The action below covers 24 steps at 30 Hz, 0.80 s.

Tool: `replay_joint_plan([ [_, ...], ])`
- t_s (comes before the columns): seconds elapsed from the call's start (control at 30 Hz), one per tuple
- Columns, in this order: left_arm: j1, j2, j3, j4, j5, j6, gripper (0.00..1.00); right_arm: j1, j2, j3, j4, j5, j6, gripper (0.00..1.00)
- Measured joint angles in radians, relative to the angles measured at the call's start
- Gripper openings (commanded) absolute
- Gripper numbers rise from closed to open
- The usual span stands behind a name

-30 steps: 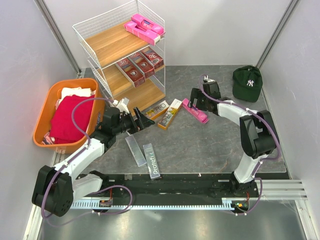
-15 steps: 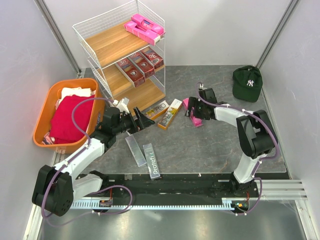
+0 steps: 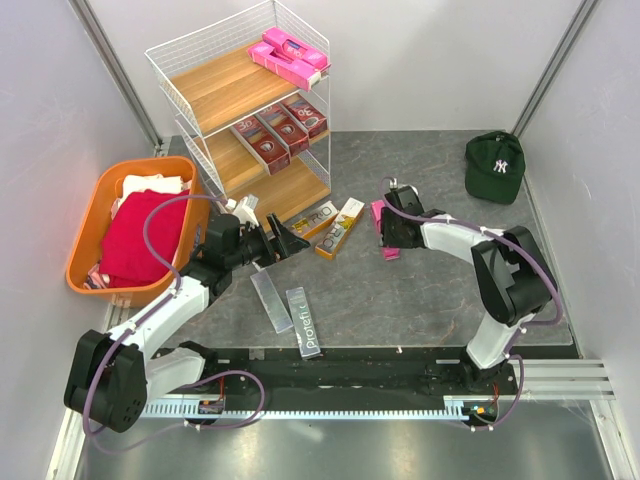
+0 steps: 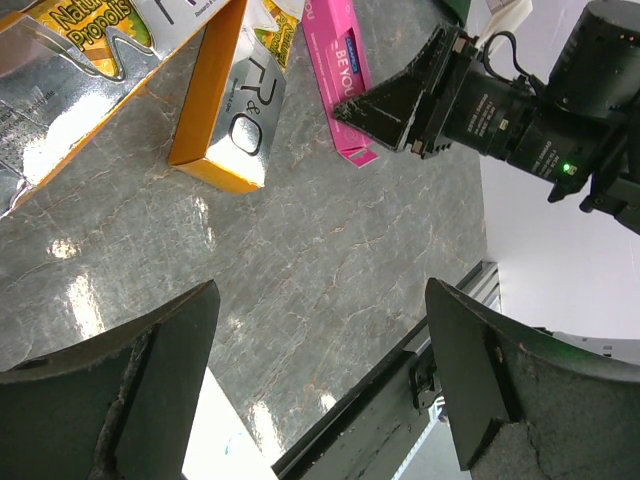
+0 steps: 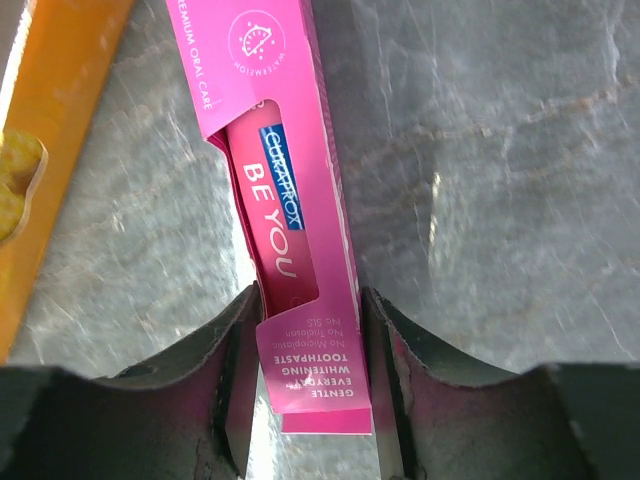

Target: Place and organize the toothpastes onto the shelf

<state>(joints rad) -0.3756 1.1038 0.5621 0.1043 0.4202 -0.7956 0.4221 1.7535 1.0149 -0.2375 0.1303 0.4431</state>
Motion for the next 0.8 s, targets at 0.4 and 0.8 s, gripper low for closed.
replay_joint_plan([
  [0.4,0.0,0.0,0.006,0.001,0.001,-0.001,0.91,0.048,-0.2,-0.018,-0.089,0.019,-0.038,0.22],
  [0.8,0.0,0.06,0.021,0.06,0.044,-0.032,0.91,0.324,-0.277,0.014,-0.048,-0.092,-0.019,0.2],
])
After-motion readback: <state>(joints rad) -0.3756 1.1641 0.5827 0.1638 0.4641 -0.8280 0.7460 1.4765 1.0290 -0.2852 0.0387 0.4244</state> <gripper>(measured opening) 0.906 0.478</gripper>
